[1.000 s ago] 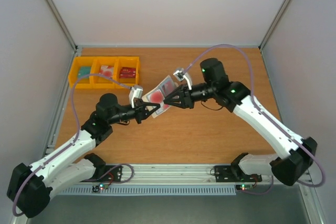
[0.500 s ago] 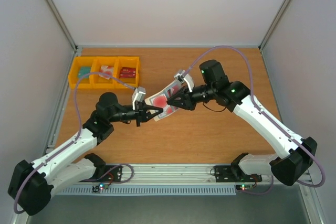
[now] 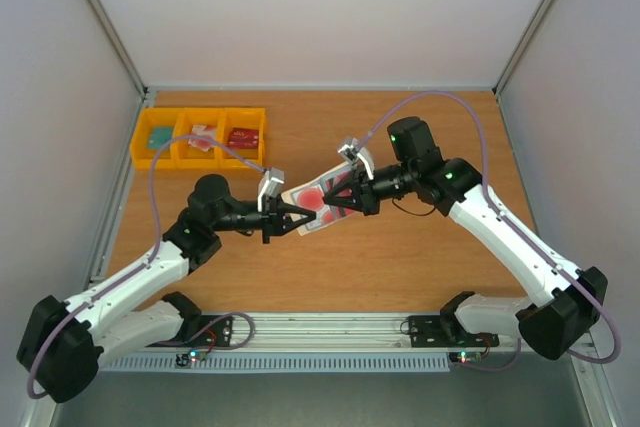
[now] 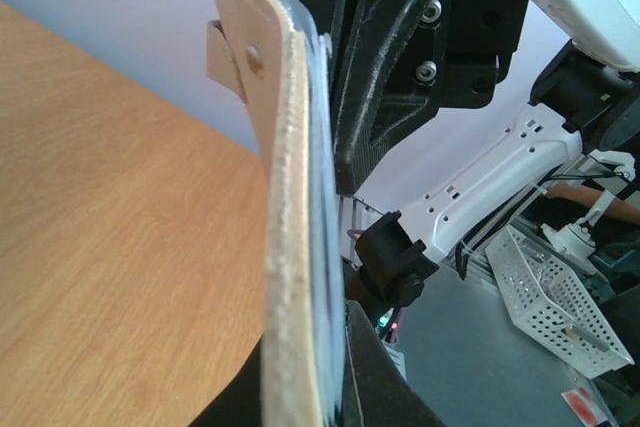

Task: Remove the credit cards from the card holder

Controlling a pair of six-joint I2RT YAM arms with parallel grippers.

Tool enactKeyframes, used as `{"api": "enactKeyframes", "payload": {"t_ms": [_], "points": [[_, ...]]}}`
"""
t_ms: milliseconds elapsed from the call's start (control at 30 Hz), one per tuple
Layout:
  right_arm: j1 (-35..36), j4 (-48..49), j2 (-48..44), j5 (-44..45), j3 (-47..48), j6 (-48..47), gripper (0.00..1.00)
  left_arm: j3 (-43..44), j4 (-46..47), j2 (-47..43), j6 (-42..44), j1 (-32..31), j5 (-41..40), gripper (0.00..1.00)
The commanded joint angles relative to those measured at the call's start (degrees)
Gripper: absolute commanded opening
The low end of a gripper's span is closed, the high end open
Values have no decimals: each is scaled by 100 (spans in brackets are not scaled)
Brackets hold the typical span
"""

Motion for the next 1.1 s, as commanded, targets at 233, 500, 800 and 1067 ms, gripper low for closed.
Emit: {"api": "enactKeyframes", "payload": {"t_ms": [233,500,800,1067], "points": [[162,883,-374,-129,-1307,905,1,-185,1086,589,-567,-156,-68,10],[-240,2207,-241,54,-2608,1970,1,-801,1711,1389,-621,-260,-106,5],[-604,3929,380,19,-3724,3144,1,-852,1593,2168,-979,-257,-666,22],[-893,4464,907,-78,-3984,3440,1,-732,1186,2640,-1259,152,-929,27]]}}
